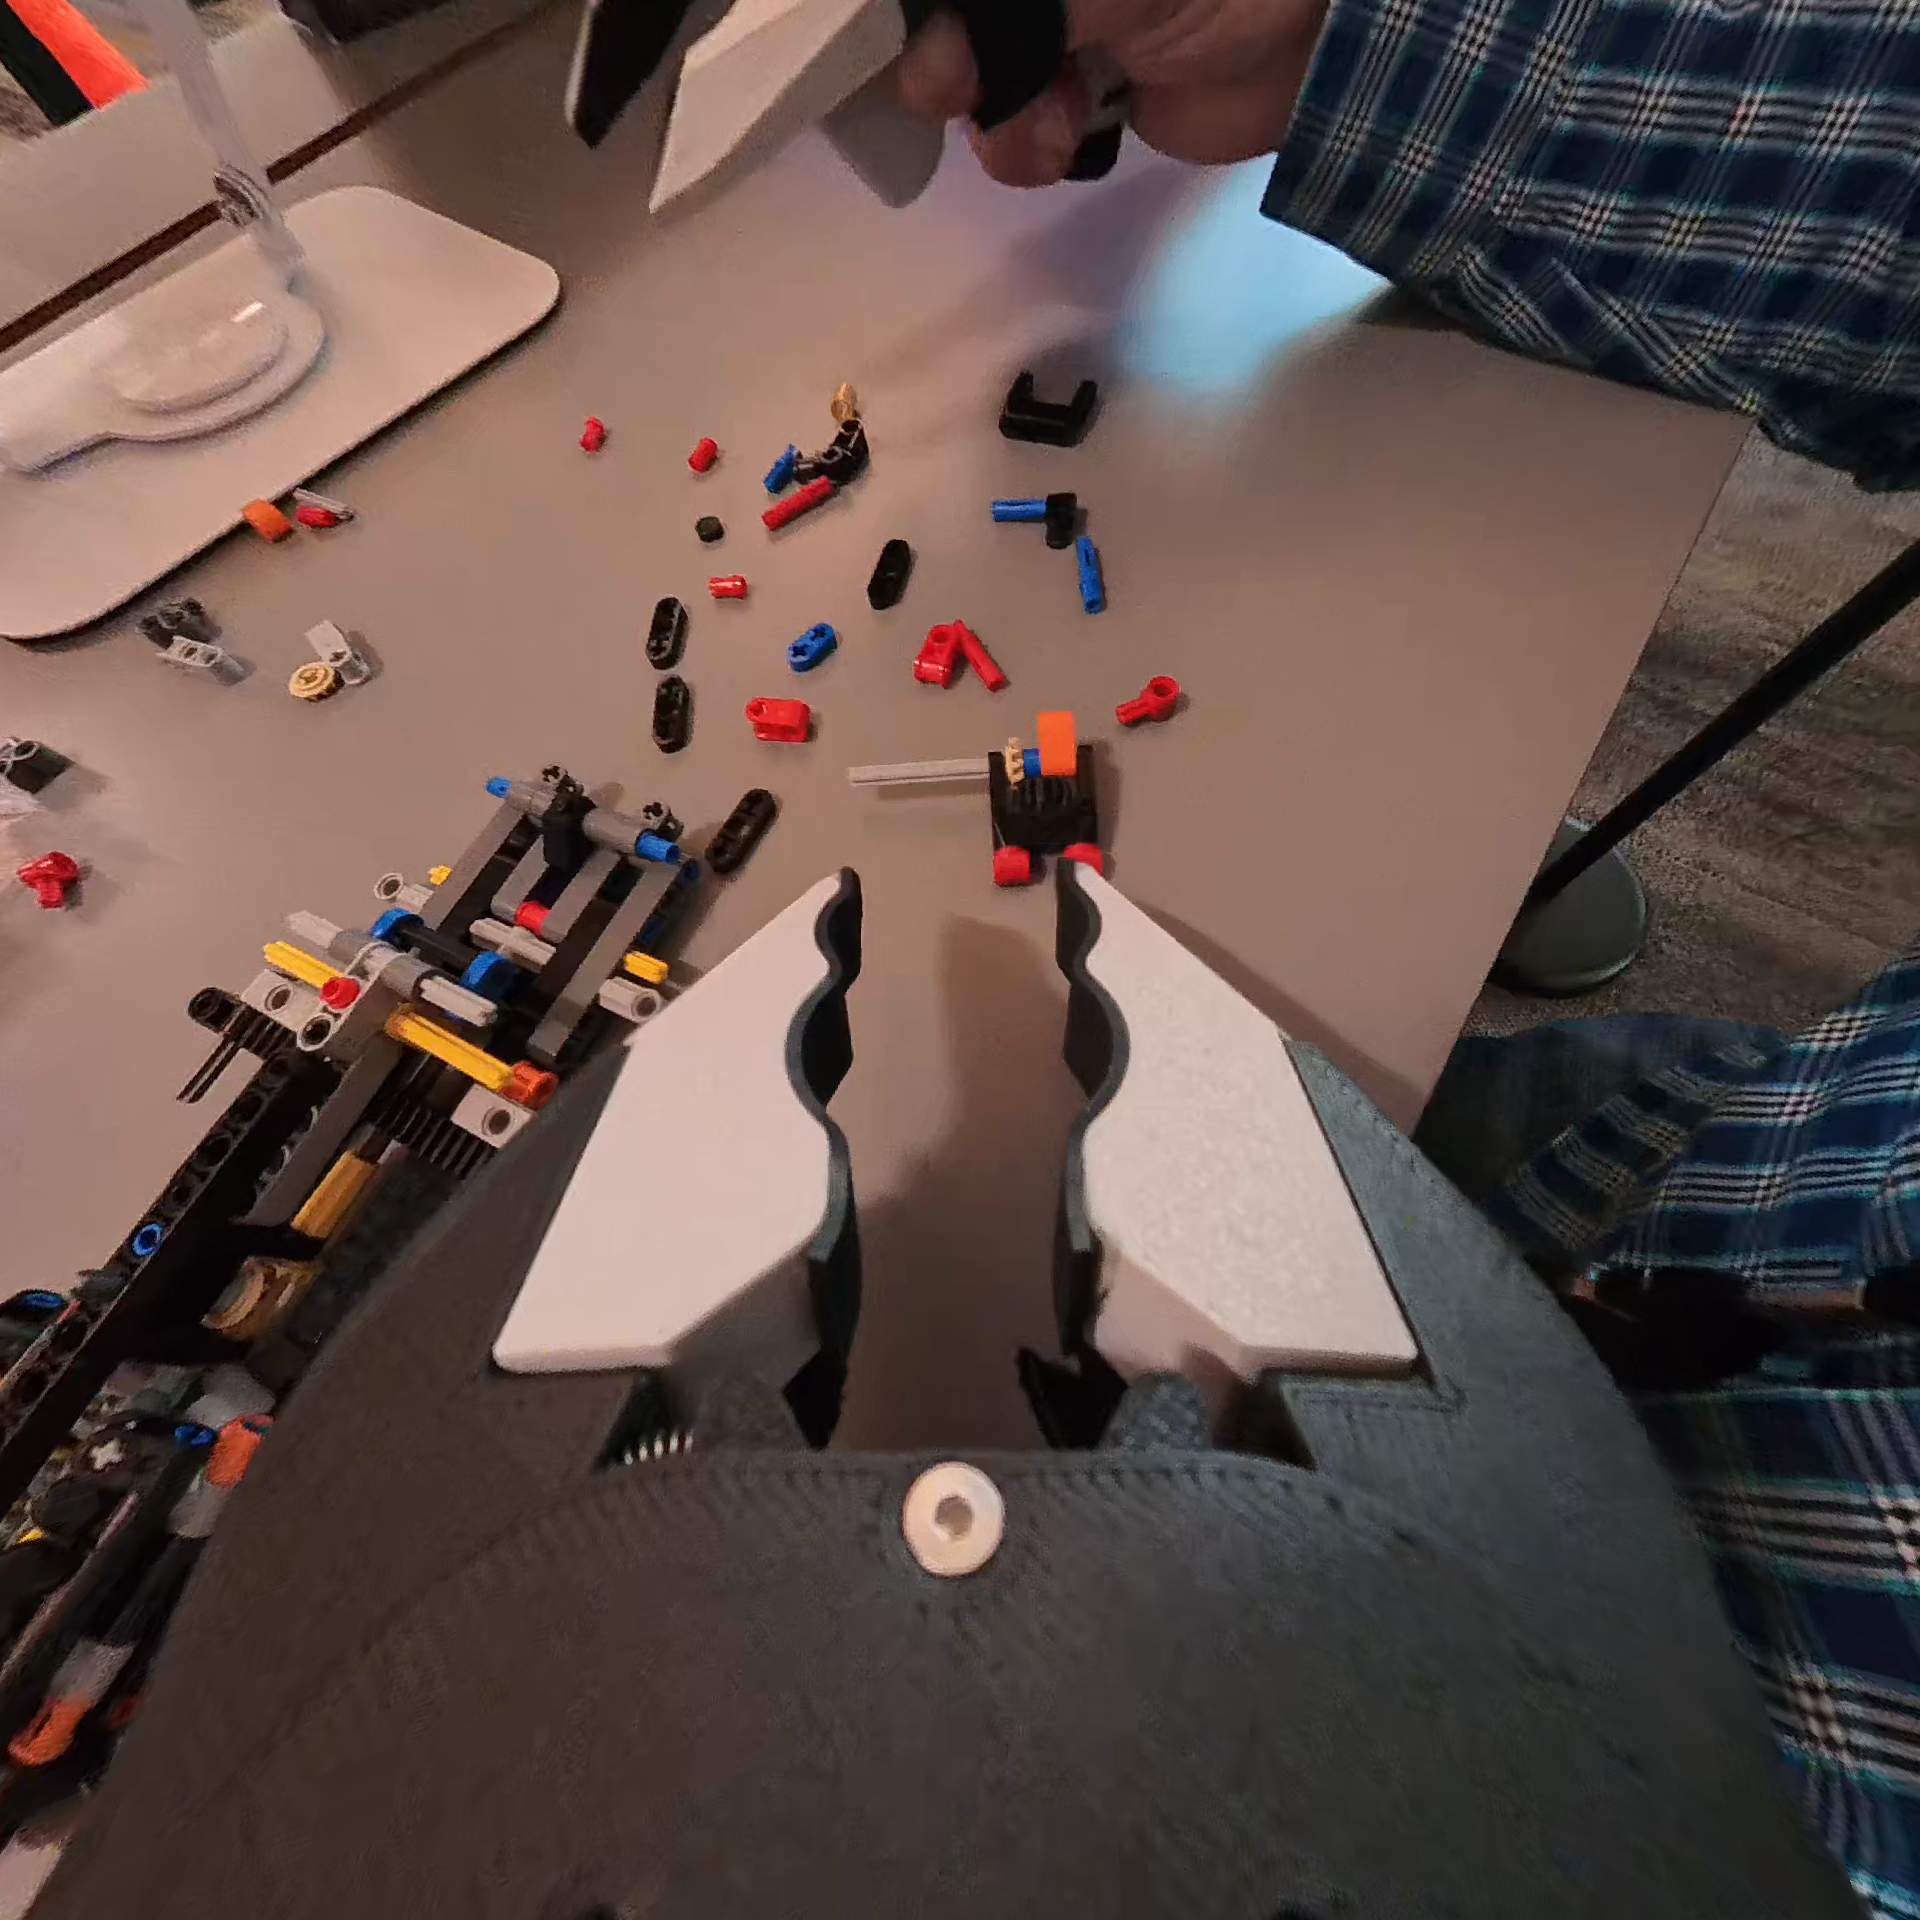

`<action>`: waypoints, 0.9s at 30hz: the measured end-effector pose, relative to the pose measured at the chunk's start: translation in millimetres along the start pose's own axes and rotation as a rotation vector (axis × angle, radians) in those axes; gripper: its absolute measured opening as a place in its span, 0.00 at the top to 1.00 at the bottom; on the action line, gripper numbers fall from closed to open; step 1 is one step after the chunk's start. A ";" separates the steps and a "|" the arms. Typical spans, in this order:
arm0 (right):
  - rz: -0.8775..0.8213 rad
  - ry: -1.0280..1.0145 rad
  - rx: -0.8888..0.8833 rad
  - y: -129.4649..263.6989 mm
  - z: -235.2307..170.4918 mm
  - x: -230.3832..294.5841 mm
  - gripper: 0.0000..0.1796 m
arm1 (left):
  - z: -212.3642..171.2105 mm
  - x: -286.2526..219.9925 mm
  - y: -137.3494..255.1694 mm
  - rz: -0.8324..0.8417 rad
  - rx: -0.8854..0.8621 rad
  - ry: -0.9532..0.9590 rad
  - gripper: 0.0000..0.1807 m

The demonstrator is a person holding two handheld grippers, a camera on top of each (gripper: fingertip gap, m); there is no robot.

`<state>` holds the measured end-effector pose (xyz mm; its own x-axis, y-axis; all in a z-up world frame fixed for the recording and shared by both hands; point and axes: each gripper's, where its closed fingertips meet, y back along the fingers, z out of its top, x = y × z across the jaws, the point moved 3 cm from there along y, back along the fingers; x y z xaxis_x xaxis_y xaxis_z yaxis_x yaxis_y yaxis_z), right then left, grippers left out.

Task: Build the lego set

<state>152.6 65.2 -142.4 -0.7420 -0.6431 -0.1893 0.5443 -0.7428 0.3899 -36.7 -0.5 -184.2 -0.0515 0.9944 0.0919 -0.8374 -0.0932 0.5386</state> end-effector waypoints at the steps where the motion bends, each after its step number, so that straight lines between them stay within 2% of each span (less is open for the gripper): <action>1: 0.028 -0.005 0.003 -1.6 -0.3 3.8 0.86 | -0.1 1.0 -0.2 0.001 0.001 0.006 0.80; 3: 0.095 -0.011 0.051 -8.3 -6.3 13.8 0.86 | -0.9 2.9 -1.4 0.009 0.012 0.014 0.80; 7: 0.155 0.034 0.135 -19.0 -13.3 28.5 0.90 | -2.5 1.6 -3.7 -0.019 0.030 0.022 0.81; 13: 0.213 0.090 0.291 -33.0 -17.9 33.6 0.90 | -3.5 2.6 -6.1 -0.041 0.046 0.040 0.81; 21: 0.285 0.125 0.388 -45.5 -27.7 40.2 0.92 | -4.7 0.9 -9.2 -0.031 0.067 0.010 0.82; 27: 0.262 0.114 0.400 -52.6 -28.5 37.7 0.88 | -3.2 0.9 -8.7 -0.042 0.056 0.017 0.82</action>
<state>107.2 74.7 -195.7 -0.5406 -0.8317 -0.1268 0.4976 -0.4376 0.7489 -31.2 1.4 -191.5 -0.0264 0.9982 0.0547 -0.8075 -0.0536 0.5875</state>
